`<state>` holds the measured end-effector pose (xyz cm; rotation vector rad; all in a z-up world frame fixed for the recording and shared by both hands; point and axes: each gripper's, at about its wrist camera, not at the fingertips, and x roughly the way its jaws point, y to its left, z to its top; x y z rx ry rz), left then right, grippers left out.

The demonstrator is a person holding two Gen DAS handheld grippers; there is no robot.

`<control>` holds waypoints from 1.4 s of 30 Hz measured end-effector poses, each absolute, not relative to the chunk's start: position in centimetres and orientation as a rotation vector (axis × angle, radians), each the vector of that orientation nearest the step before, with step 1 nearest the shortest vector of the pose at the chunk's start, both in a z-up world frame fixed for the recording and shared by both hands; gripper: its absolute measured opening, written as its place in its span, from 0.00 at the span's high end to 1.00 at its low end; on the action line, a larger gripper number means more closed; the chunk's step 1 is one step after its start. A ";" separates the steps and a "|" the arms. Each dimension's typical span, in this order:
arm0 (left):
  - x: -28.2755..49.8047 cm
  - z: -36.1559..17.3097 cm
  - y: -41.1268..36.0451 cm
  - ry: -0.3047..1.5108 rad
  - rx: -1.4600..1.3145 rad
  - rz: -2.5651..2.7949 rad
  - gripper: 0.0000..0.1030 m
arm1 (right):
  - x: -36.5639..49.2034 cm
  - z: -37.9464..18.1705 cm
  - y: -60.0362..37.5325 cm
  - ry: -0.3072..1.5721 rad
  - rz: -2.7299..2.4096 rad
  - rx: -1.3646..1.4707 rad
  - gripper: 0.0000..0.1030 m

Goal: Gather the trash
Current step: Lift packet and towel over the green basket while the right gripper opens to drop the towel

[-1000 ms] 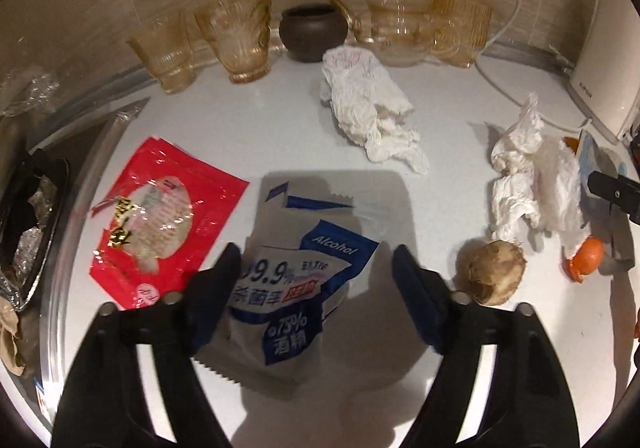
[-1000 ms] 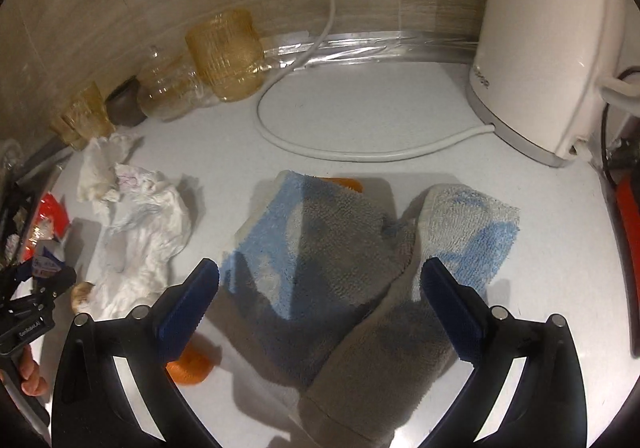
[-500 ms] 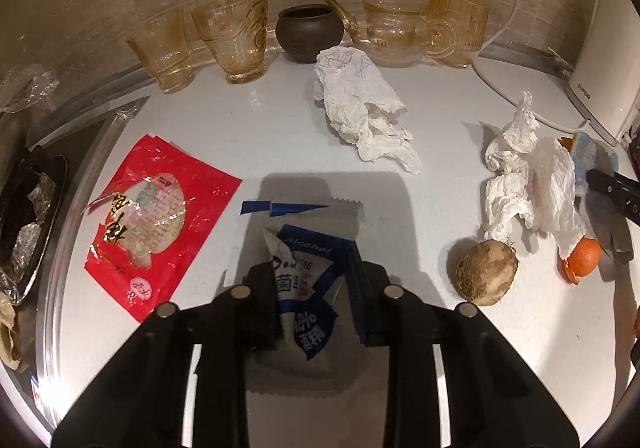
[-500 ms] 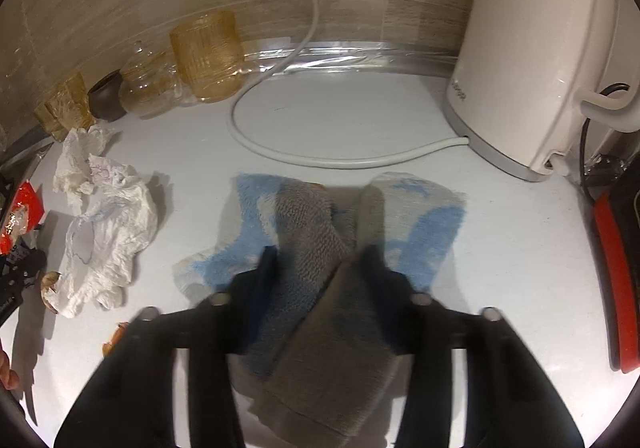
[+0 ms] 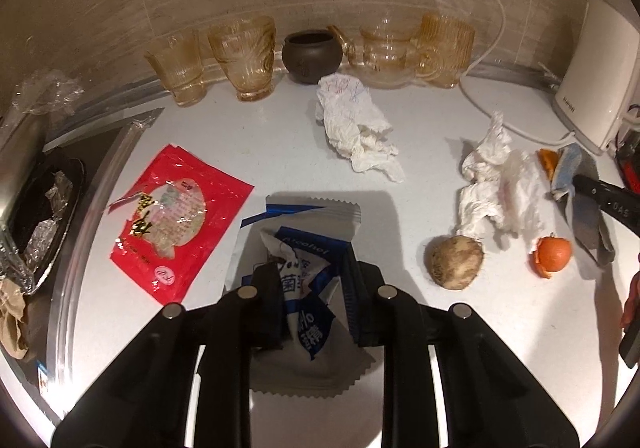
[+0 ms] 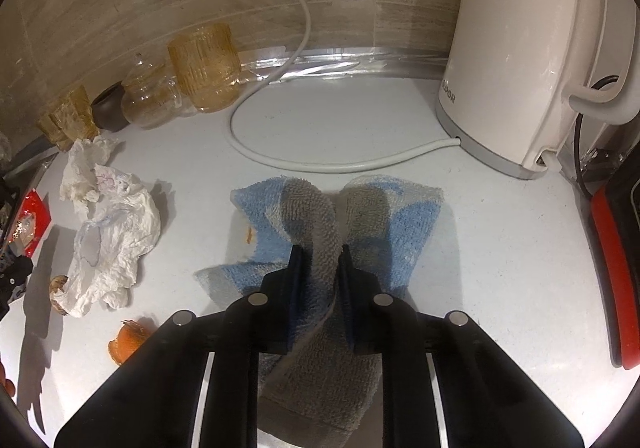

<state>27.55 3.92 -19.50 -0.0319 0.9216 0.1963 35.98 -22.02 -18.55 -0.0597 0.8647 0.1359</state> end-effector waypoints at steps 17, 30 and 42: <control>22.0 -15.8 2.8 0.862 -0.061 0.154 0.78 | 30.8 -13.0 -22.1 0.750 0.145 -0.072 0.86; 10.9 -11.3 -0.5 0.827 -0.060 0.039 0.78 | 14.6 -5.2 -18.2 0.620 0.211 -0.081 0.86; -3.8 -9.5 -0.8 0.823 -0.053 -0.006 0.78 | -4.5 -4.6 -13.2 0.601 0.279 -0.053 0.86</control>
